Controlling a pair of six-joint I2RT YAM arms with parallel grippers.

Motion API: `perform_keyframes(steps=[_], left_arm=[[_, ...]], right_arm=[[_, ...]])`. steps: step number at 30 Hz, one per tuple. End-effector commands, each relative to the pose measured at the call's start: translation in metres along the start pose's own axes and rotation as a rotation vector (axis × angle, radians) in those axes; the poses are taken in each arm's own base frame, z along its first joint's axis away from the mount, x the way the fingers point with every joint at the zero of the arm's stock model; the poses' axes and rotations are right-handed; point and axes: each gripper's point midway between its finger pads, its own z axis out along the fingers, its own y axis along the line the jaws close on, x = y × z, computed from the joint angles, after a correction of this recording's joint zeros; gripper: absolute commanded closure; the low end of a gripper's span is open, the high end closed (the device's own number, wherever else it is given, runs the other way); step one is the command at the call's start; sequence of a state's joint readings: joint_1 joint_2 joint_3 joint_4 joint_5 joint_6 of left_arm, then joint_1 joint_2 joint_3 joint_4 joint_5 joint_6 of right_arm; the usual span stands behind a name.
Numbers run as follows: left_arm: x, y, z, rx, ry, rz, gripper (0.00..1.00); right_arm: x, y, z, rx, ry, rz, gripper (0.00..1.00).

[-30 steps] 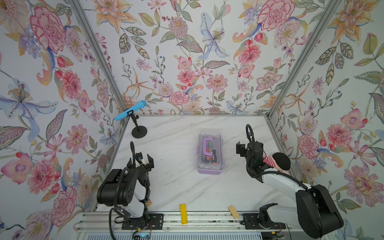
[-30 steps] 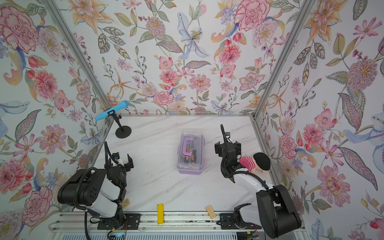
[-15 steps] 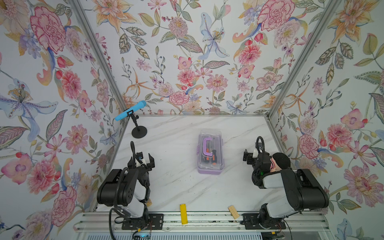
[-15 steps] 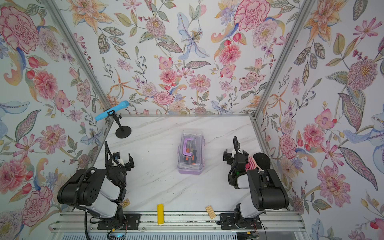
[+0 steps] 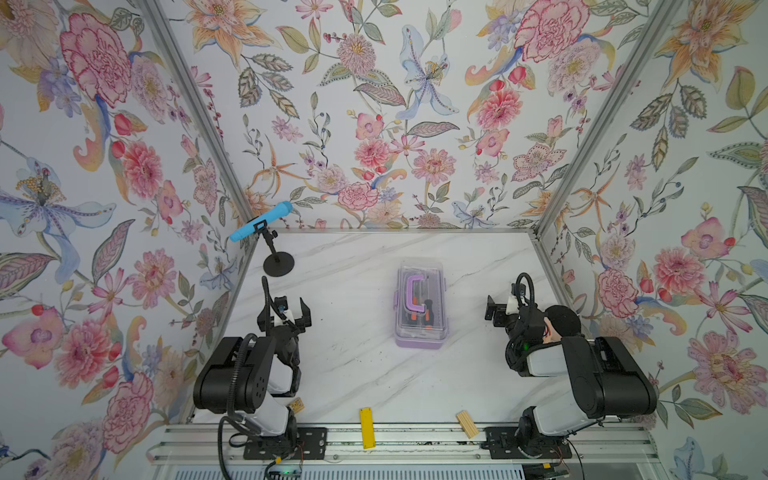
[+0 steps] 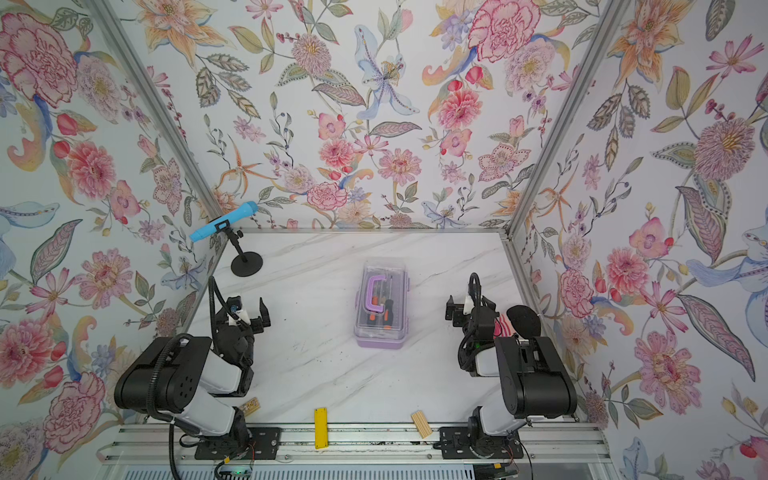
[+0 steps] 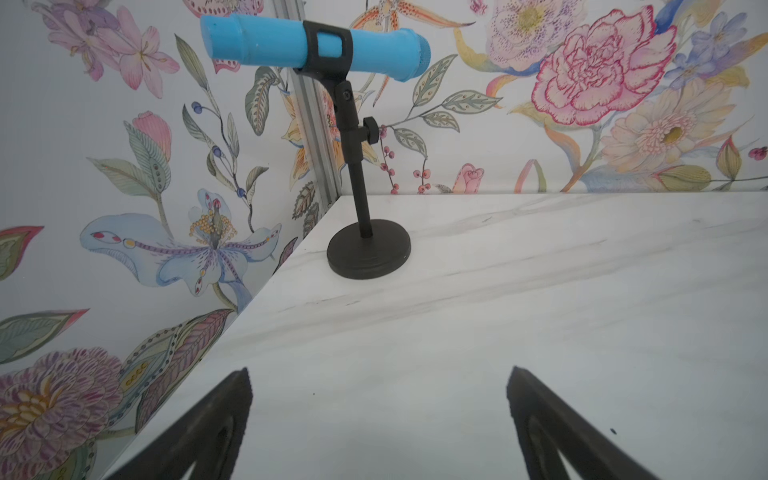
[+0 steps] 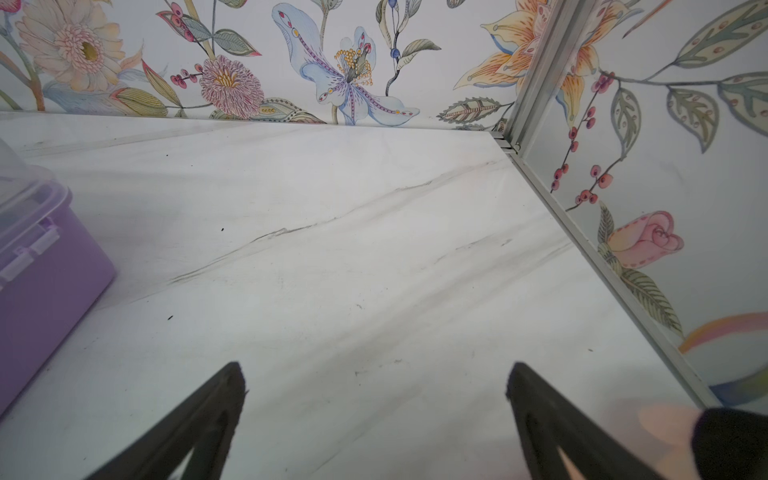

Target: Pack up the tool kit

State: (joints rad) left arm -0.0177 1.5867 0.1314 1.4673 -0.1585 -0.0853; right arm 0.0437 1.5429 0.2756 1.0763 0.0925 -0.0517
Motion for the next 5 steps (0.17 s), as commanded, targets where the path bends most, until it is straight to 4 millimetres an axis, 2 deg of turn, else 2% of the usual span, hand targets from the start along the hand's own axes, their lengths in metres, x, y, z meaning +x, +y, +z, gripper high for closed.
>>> perform_keyframes(steps=[1, 2, 5], left_arm=[[-0.006, -0.019, 0.008, 0.097, -0.005, 0.050, 0.01], [-0.017, -0.024, 0.014, 0.118, -0.033, 0.054, 0.01], [-0.017, -0.026, 0.015, 0.130, -0.031, 0.061, 0.01]], right_arm=[[-0.014, 0.003, 0.006, -0.028, -0.037, 0.020, 0.01], [-0.012, 0.001, 0.007, -0.046, -0.023, 0.033, 0.01], [-0.013, 0.002, 0.005, -0.034, -0.035, 0.023, 0.01]])
